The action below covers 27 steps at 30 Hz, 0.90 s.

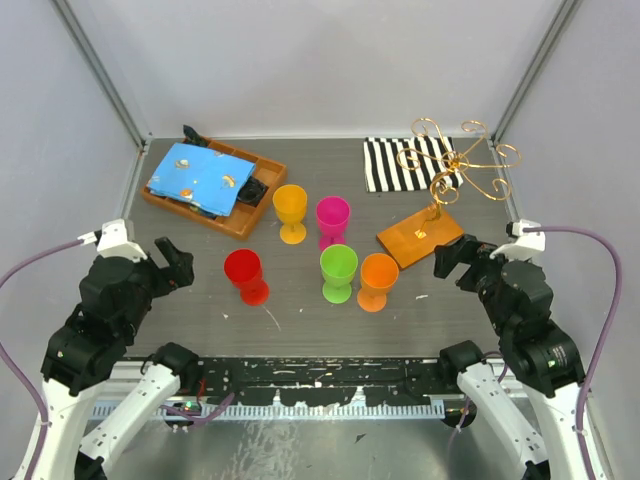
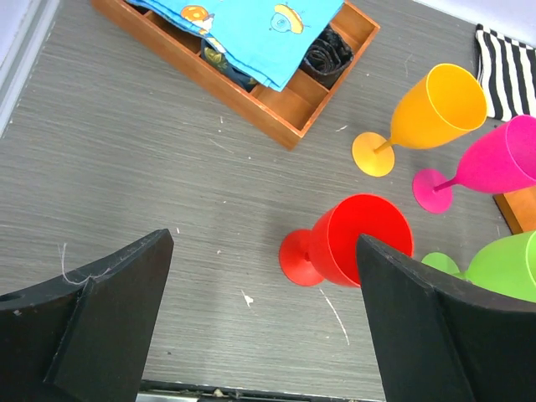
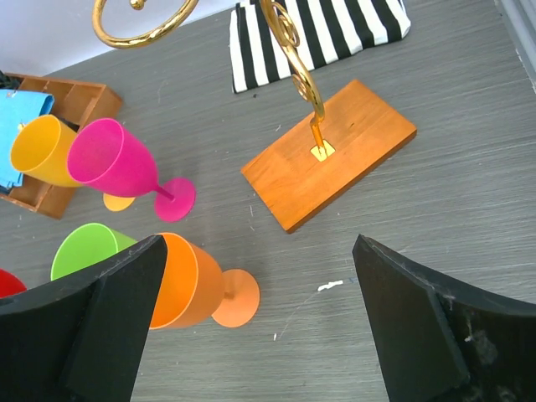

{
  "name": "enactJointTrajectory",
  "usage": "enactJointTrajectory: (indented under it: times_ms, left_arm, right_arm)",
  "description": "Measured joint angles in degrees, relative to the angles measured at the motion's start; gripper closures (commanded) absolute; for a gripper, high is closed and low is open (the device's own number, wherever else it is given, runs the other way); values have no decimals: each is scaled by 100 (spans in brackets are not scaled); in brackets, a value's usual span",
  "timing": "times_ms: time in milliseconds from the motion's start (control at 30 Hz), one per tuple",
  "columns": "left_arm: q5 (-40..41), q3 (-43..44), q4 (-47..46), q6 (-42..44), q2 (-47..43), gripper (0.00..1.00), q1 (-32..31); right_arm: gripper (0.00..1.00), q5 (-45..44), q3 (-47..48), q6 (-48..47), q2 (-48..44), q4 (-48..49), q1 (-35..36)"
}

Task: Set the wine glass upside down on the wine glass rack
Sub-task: Pick up the wine glass at the center of the board.

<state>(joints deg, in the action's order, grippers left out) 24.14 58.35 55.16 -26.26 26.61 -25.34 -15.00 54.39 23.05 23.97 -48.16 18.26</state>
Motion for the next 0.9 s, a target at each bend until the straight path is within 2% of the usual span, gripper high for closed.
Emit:
enactJointTrajectory:
  times_ms: [233, 633, 900]
  left_arm:
    - [153, 2, 2, 2, 0, 2, 0]
    - [229, 4, 0, 15, -42, 2, 0]
    - [210, -59, -4, 24, 63, 2, 0]
  right_arm:
    - [0, -101, 0, -42, -11, 50, 0]
    - [0, 680, 55, -234, 50, 52, 0]
    - [7, 960, 44, -151, 516, 26, 0]
